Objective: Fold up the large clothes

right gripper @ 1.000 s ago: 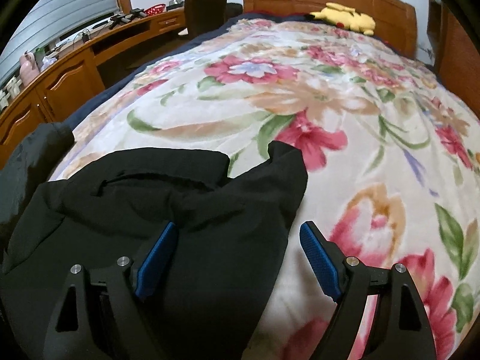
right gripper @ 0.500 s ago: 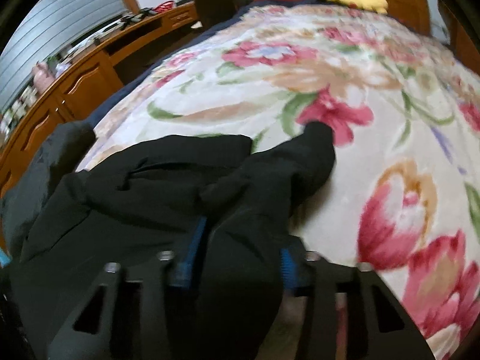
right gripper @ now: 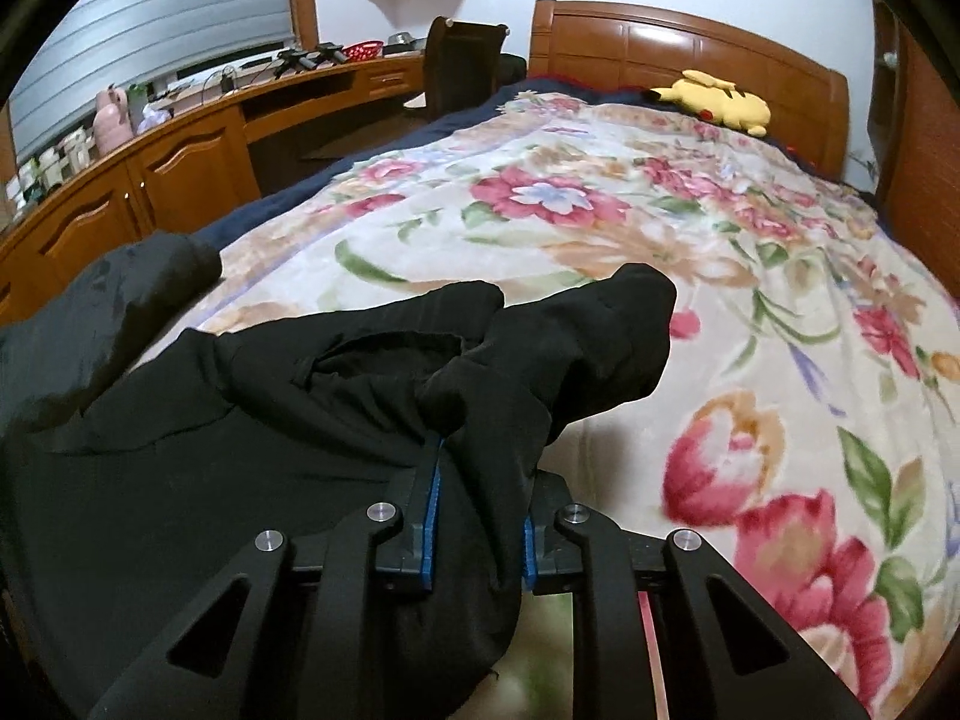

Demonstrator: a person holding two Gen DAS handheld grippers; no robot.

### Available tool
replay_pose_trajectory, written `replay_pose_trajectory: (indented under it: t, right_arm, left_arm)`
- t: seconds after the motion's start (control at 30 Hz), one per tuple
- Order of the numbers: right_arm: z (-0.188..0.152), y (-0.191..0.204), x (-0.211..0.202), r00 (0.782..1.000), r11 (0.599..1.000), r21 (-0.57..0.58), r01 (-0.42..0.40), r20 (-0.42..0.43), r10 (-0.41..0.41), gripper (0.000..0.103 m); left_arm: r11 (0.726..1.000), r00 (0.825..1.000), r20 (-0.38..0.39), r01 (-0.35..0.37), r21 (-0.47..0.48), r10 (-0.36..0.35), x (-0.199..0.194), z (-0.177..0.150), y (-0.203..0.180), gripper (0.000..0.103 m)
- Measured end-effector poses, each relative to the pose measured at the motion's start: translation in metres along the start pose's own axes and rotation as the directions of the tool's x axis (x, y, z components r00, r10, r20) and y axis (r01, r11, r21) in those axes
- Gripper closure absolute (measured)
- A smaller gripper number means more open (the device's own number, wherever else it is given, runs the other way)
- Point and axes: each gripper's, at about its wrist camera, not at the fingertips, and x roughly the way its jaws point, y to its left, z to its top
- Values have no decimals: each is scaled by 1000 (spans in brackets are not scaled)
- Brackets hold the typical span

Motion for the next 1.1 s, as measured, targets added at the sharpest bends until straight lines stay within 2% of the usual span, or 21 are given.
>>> replay_pose_trajectory:
  t: [0.3,0.4,0.63,0.73,0.83,0.97,1.1]
  right_arm:
    - [3,21,-24,999,998,-42,46,18,-45,85]
    - [10,34,-29,997,994,-79,75,7,-75,86]
    - [41,68,-50,994,990,-114,83,82,-74,86]
    - [54,88,-57,993,988,-137,69,108,-54,86]
    - [71,110,-64,991,987,-156,43,135,-22,86]
    - [89,145,-66,987,979,-202,11,158,21,86]
    - [107,182,-54,986,969,-248,12,163,30,86]
  left_arm:
    - [999,997,66,-30,23,28,-17,8,5,98]
    - [999,995,88,-46,12,44,-21,27,17,98]
    - [992,984,138,-119,29,114,-55,66,46,98]
    - [981,972,153,-186,51,176,-71,80,59,98]
    - [965,953,173,-259,49,247,-88,91,81,98]
    - [951,936,180,-310,7,303,-103,96,115,98]
    - [922,908,171,-387,-4,382,-111,94,146,98]
